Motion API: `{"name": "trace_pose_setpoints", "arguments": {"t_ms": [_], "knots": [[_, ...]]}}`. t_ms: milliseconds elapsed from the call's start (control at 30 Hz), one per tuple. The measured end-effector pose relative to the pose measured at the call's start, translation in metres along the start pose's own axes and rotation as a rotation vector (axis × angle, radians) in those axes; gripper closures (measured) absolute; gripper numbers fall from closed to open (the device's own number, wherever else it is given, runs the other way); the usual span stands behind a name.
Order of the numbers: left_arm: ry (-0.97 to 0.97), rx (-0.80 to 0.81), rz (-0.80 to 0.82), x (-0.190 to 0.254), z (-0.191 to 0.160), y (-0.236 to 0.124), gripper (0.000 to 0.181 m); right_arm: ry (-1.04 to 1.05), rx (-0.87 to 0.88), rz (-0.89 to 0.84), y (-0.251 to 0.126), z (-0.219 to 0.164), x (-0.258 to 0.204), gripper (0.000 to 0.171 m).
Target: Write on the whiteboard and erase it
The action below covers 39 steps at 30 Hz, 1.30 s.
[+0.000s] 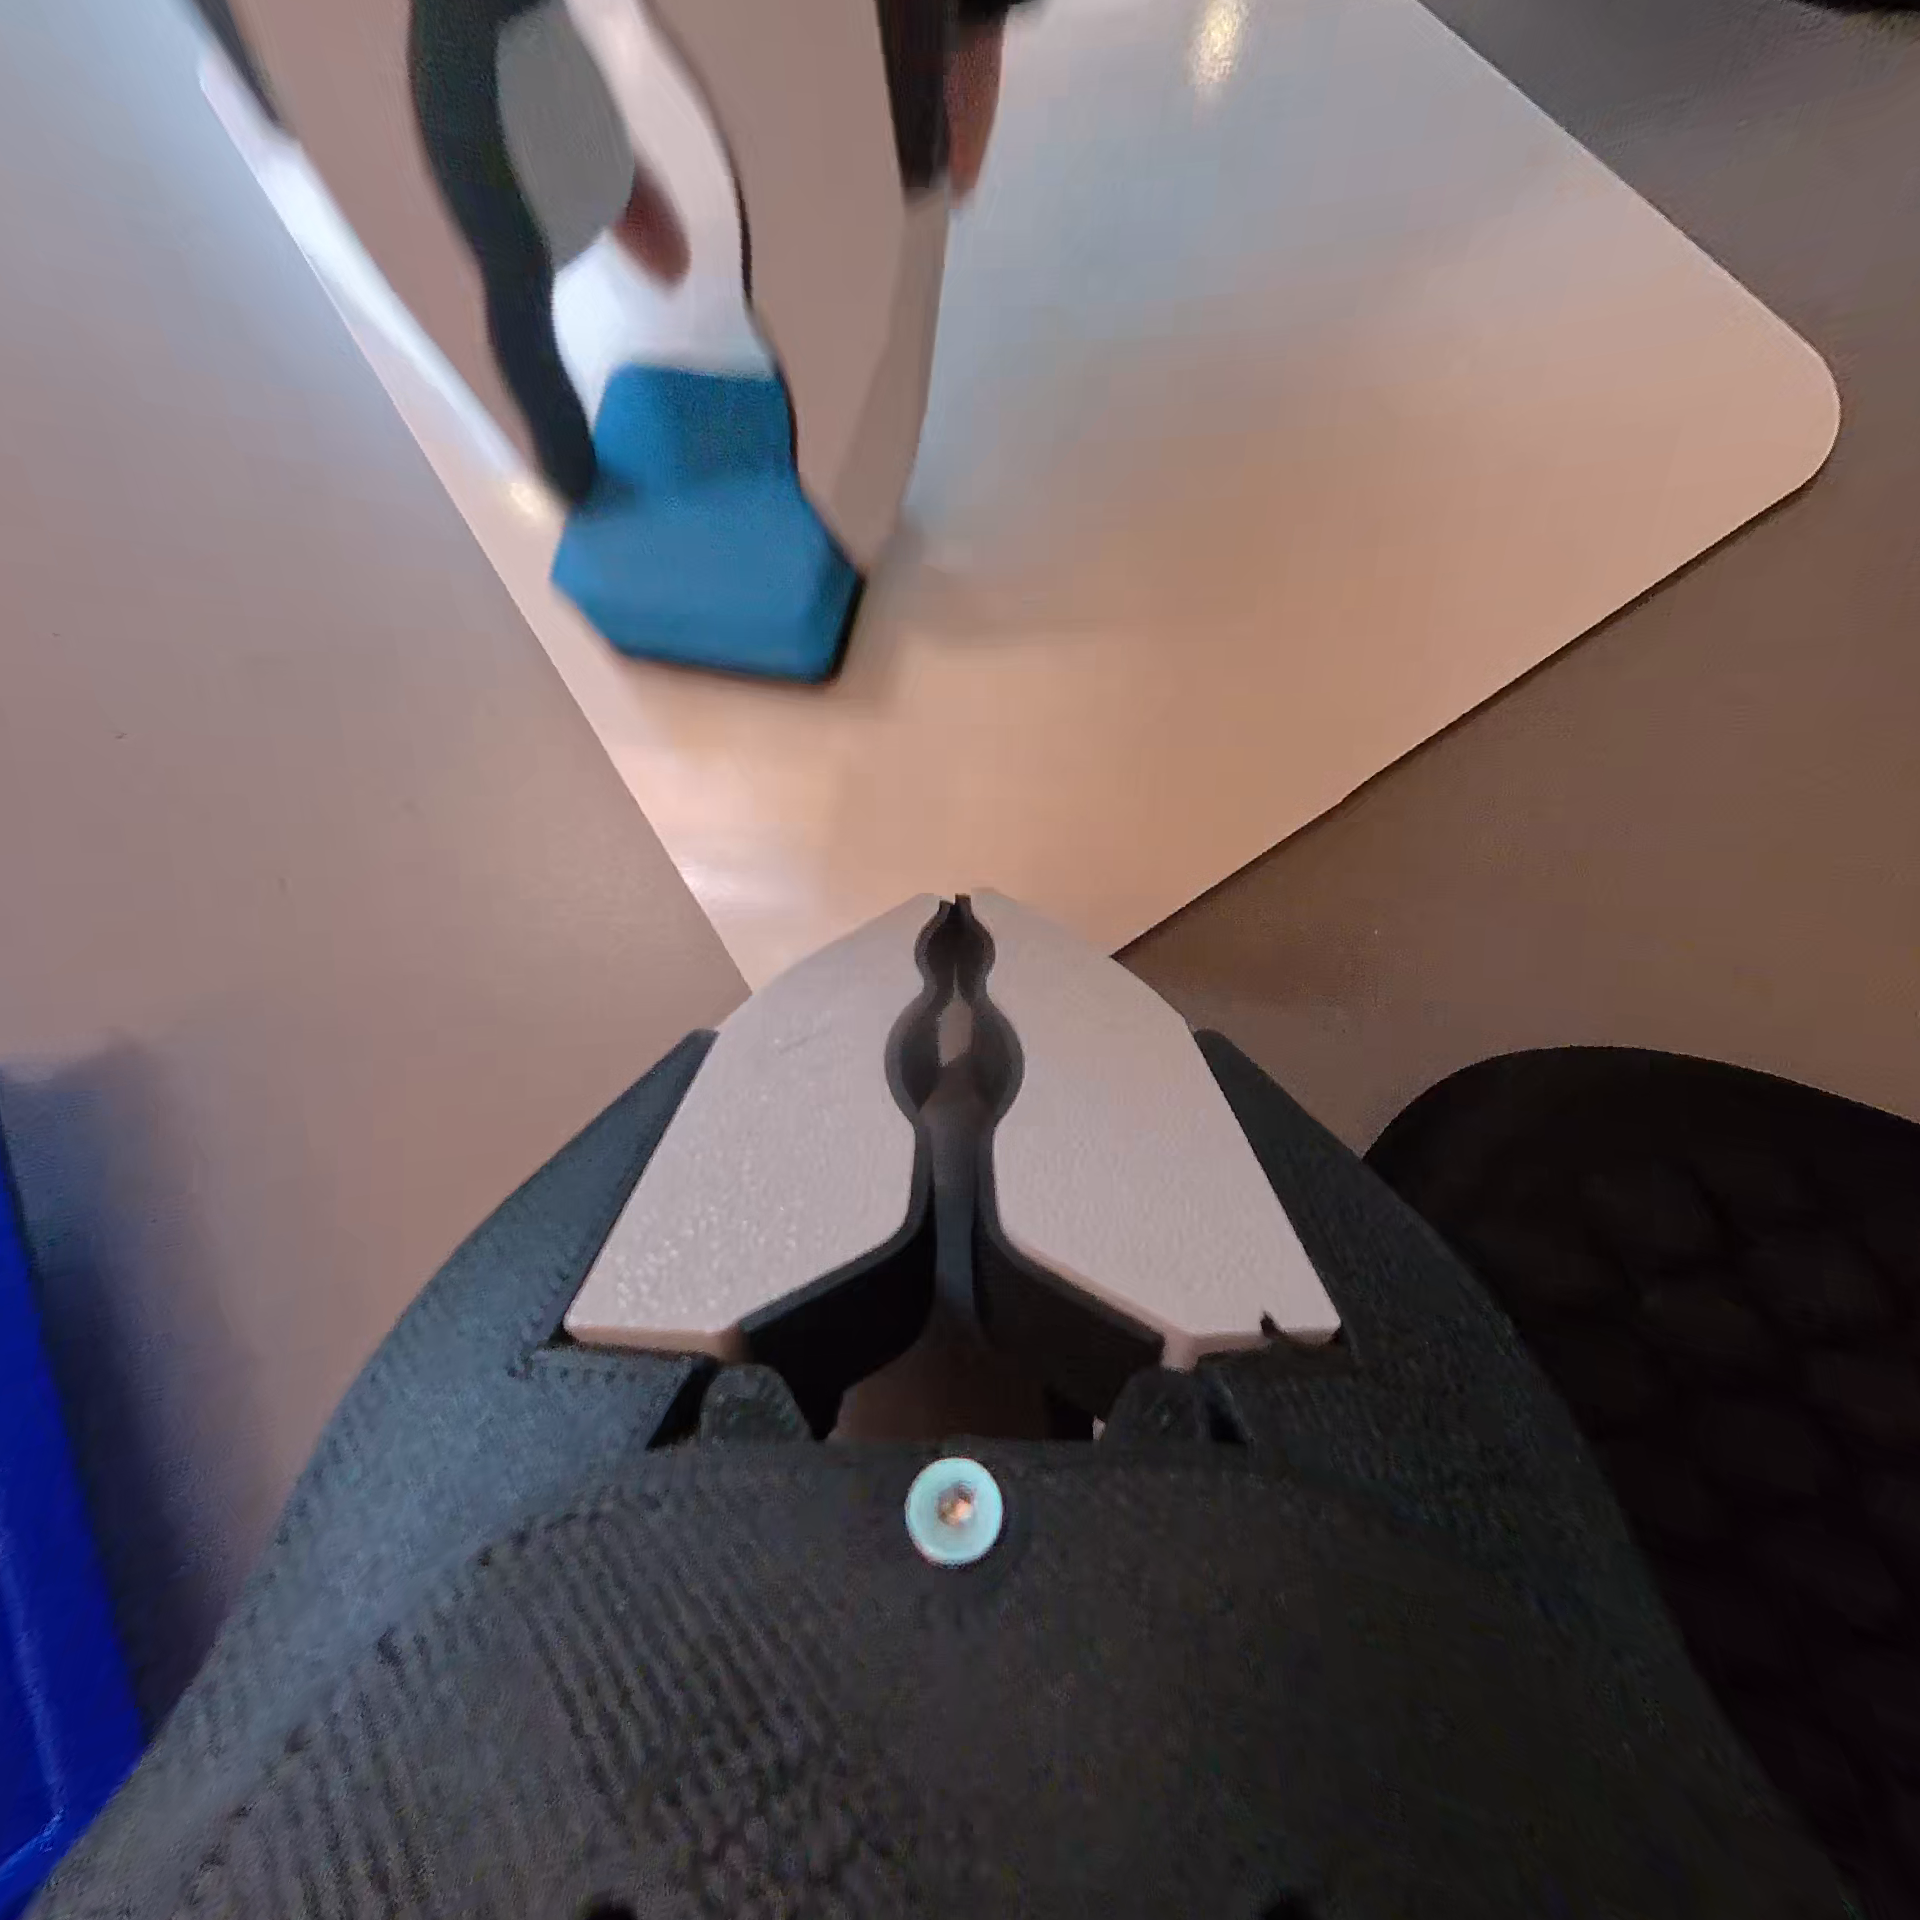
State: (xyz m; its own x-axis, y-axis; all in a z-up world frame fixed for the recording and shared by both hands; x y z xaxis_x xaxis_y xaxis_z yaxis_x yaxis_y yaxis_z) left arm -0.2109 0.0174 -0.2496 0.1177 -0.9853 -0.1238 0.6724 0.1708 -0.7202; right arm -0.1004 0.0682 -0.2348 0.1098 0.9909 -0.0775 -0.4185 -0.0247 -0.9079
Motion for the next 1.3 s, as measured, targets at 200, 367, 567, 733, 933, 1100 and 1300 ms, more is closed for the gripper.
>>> {"name": "trace_pose_setpoints", "arguments": {"t_ms": [200, 367, 567, 733, 933, 1100, 1300], "knots": [[-0.007, 0.002, -0.009, 0.000, 0.000, 0.000, 0.181, -0.245, -0.026, 0.169, 0.004, -0.009, -0.097, 0.121], [-0.006, -0.002, -0.006, 0.000, 0.000, 0.000, 0.181, 0.081, -0.024, -0.018, -0.013, -0.024, 0.026, 0.121], [-0.013, 0.002, -0.014, 0.000, 0.000, 0.000, 0.181, -0.209, 0.024, 0.159, 0.015, 0.016, -0.080, 0.121], [-0.008, 0.000, -0.013, 0.000, 0.000, 0.000, 0.181, 0.034, -0.043, -0.022, -0.017, -0.037, 0.003, 0.121], [-0.014, 0.006, -0.047, 0.003, -0.001, -0.001, 0.181, -0.144, 0.031, 0.008, 0.024, 0.041, -0.037, 0.120], [-0.009, 0.007, -0.045, 0.003, -0.001, -0.001, 0.181, 0.008, -0.039, -0.038, -0.008, -0.018, 0.002, 0.120], [-0.016, 0.008, -0.038, 0.003, -0.001, -0.001, 0.181, 0.094, 0.085, -0.079, 0.009, 0.021, 0.036, 0.120]]}}
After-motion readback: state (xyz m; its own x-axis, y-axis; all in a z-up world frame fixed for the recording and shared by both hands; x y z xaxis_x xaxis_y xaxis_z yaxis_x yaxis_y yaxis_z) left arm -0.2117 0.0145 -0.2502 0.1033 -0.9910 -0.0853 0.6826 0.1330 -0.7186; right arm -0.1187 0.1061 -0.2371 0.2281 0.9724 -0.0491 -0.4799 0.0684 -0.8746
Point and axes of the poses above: each gripper's, where its closed fingertips meet, y out along the fingers, z out of its top, x = y × z across the jaws, the point moved 4 cm from there along -y, back along the fingers, and after that the axes turned 3 degrees about z, right-handed, at the moved point
